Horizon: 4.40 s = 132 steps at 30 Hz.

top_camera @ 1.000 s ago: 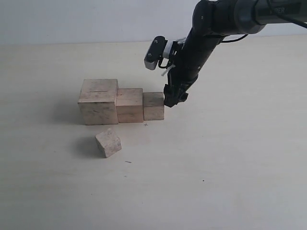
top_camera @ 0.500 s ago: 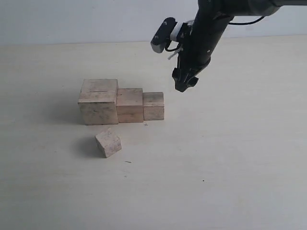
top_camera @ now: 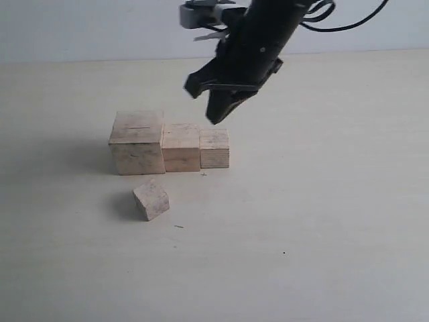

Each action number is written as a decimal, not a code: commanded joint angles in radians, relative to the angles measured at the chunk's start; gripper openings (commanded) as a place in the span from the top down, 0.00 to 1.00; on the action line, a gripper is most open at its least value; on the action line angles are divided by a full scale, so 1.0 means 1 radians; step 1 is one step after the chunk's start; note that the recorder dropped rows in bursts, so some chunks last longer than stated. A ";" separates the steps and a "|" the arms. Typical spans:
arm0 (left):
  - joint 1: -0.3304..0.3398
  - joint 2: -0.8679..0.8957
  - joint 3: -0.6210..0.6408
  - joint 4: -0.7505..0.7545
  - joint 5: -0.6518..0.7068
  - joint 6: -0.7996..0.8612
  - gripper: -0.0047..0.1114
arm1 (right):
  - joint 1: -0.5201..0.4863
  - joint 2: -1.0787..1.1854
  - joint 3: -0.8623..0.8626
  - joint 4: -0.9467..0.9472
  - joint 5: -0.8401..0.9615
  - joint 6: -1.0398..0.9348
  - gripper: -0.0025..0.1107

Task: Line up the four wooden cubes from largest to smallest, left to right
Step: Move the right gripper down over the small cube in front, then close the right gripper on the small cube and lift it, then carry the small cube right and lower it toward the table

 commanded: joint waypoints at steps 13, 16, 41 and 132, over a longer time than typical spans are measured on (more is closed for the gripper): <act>-0.006 -0.004 0.000 0.002 -0.004 -0.002 0.96 | 0.371 0.176 -0.001 -0.174 -0.120 0.454 0.37; -0.006 -0.004 0.000 0.002 -0.004 0.000 0.96 | 0.371 0.162 -0.001 -0.201 -0.126 0.478 0.33; -0.006 -0.004 0.000 0.002 -0.004 -0.003 0.96 | 0.374 0.224 -0.001 -0.328 -0.220 0.535 0.34; -0.006 -0.004 0.000 0.002 -0.004 -0.001 0.96 | -0.190 0.201 0.050 0.021 -0.147 -1.099 0.98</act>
